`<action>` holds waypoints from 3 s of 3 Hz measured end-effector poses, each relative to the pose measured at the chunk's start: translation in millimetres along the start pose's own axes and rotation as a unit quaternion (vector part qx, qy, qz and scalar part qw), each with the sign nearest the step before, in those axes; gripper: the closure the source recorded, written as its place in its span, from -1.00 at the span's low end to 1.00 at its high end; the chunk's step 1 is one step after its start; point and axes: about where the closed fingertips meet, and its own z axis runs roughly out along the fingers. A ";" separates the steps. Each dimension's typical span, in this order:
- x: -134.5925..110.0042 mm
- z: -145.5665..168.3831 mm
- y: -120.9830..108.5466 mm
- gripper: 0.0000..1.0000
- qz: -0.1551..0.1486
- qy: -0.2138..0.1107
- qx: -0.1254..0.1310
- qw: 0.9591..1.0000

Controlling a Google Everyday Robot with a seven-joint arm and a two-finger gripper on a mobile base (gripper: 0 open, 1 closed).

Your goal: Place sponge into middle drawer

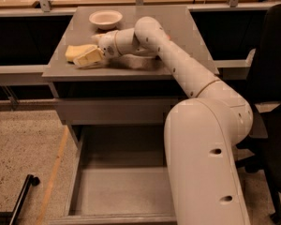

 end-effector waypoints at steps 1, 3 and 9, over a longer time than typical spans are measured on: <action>0.2 0.7 0.8 -0.16 -0.001 0.003 0.003 1.000; -14.9 -26.6 1.4 0.77 -0.022 0.000 0.036 0.999; 39.6 -225.3 138.7 1.00 0.038 0.030 0.061 0.997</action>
Offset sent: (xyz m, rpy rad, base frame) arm -0.0026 -0.0167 0.0084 -0.0205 -0.0248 -0.0531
